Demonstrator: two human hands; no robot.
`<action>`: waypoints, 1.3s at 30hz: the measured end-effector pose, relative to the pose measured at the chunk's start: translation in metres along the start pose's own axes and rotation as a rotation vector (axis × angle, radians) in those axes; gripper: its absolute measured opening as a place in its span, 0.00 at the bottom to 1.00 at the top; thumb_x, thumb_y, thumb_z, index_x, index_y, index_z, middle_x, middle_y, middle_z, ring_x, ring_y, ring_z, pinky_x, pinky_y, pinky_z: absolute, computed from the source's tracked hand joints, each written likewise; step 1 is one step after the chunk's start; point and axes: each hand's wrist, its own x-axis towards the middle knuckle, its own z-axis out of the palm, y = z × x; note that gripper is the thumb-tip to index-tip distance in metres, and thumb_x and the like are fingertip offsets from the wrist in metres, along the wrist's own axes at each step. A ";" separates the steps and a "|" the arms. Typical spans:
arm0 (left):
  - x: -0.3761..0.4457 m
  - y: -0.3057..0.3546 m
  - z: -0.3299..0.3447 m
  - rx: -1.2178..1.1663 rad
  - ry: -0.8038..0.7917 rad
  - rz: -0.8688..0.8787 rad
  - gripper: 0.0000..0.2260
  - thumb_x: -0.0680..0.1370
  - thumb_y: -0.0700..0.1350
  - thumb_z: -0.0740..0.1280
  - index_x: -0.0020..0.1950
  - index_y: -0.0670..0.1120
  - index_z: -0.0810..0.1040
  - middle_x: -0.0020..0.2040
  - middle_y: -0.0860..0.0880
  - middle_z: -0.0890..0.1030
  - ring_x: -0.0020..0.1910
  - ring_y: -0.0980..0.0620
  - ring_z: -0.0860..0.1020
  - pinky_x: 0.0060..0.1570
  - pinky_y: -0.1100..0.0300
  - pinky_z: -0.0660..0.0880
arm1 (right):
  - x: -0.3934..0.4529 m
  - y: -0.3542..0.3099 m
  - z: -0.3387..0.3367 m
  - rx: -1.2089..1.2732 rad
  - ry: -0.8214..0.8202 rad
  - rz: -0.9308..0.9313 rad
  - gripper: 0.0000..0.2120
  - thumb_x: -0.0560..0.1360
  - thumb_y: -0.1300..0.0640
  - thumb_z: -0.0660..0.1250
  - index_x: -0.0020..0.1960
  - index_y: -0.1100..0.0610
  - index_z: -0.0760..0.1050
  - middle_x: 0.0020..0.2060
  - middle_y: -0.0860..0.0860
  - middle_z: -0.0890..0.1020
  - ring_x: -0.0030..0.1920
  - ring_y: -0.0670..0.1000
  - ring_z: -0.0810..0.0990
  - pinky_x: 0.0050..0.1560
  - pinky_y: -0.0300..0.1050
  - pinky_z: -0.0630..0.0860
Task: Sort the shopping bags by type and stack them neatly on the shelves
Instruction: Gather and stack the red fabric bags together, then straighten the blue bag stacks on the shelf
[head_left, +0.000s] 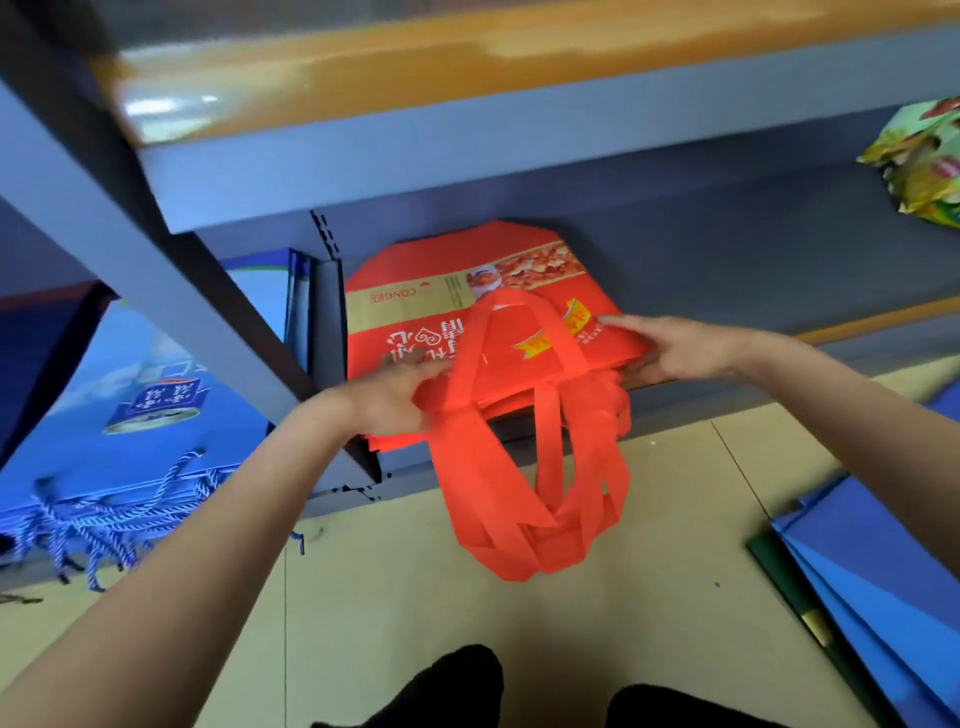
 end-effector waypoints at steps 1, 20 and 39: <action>-0.003 0.006 -0.006 -0.082 0.059 0.043 0.29 0.74 0.39 0.67 0.73 0.53 0.64 0.73 0.47 0.63 0.72 0.48 0.62 0.68 0.63 0.58 | -0.006 0.002 -0.005 0.004 0.037 0.001 0.34 0.71 0.76 0.64 0.72 0.56 0.63 0.60 0.58 0.74 0.57 0.61 0.77 0.62 0.47 0.71; 0.113 0.288 0.083 0.401 0.069 0.344 0.24 0.77 0.47 0.62 0.72 0.47 0.64 0.71 0.44 0.66 0.69 0.43 0.66 0.67 0.52 0.64 | -0.161 0.220 -0.048 0.573 0.354 0.497 0.17 0.78 0.61 0.63 0.66 0.57 0.70 0.57 0.55 0.75 0.57 0.54 0.73 0.55 0.47 0.72; 0.219 0.405 0.266 0.405 -0.355 0.360 0.50 0.72 0.58 0.70 0.76 0.45 0.36 0.76 0.38 0.43 0.76 0.41 0.49 0.73 0.50 0.54 | -0.337 0.374 0.060 0.405 0.832 1.371 0.50 0.63 0.35 0.73 0.74 0.50 0.51 0.75 0.57 0.49 0.73 0.64 0.52 0.71 0.62 0.54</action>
